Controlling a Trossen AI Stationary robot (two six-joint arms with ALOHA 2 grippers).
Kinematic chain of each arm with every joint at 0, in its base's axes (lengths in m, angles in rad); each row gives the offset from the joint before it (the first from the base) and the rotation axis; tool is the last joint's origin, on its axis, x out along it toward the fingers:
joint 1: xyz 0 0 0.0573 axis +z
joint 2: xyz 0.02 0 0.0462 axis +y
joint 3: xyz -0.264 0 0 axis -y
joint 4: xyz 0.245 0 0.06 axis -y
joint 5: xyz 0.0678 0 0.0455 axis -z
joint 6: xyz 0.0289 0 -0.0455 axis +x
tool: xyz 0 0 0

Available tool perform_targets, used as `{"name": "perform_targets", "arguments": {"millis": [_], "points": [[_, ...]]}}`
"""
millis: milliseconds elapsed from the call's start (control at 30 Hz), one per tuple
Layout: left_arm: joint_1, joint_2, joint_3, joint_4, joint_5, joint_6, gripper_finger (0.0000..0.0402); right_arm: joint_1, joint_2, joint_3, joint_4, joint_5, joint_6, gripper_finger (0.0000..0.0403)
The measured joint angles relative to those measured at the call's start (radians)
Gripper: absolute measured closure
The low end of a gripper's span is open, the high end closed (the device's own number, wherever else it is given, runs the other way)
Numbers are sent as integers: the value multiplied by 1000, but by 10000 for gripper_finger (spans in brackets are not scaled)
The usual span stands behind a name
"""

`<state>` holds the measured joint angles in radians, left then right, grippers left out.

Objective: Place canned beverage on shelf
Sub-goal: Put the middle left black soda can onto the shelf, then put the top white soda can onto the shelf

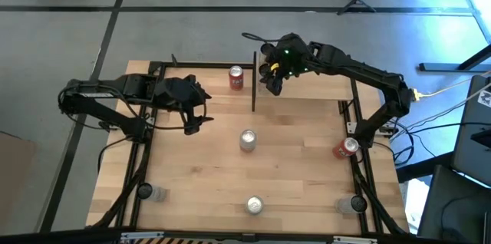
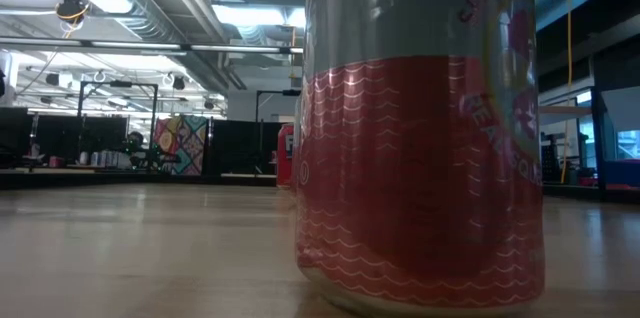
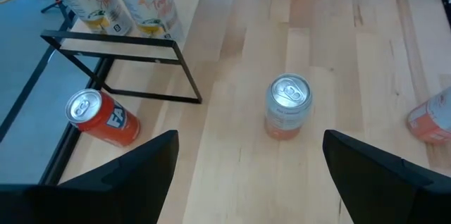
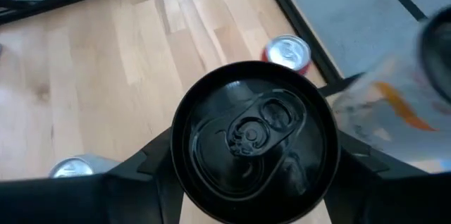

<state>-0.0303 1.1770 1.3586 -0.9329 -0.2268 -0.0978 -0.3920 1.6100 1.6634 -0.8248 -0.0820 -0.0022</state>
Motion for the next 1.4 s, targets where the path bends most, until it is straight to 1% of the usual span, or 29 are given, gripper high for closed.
{"name": "perform_targets", "arguments": {"millis": [200, 367, 467, 567, 767, 833, 900, 1033, 1167, 1233, 1333, 1400], "points": [[0, 0, 0, 2, 0, -5, 61, -25, -1, 0, -5, -23, -1, 172], [0, 0, 0, 3, 0, -5, 61, -21, -1, -1, -9, -61, -3, 115], [0, 0, 0, 3, 0, -5, 61, -20, -1, -1, 7, -52, -3, 85], [0, 0, 0, 3, 0, -5, 61, -21, -2, -1, 12, -19, -6, 70], [0, 0, 0, 3, 0, -5, 61, -21, -3, 2, 9, -6, -33, 68], [0, 0, 0, 3, 0, -5, 61, -21, -2, 25, -4, -7, -33, 69], [0, 0, 0, 3, 0, -5, 61, -21, -3, 65, -23, -9, -36, 70], [0, 0, 0, 4, 0, -5, 61, -21, -3, 167, -113, -7, -55, 71], [0, 1, 0, 14, 0, -5, 61, -13, -6, 296, -257, -34, -53, 71], [0, 1, 0, 31, 0, -13, 61, 5, -22, 334, -319, -53, -52, 71], [-3, 8, -2, 73, 3, -27, 61, 56, -78, 330, -348, -91, -52, 71], [-7, 12, -16, 96, 8, -27, 61, 97, -129, 291, -330, -97, -36, 71]]}}
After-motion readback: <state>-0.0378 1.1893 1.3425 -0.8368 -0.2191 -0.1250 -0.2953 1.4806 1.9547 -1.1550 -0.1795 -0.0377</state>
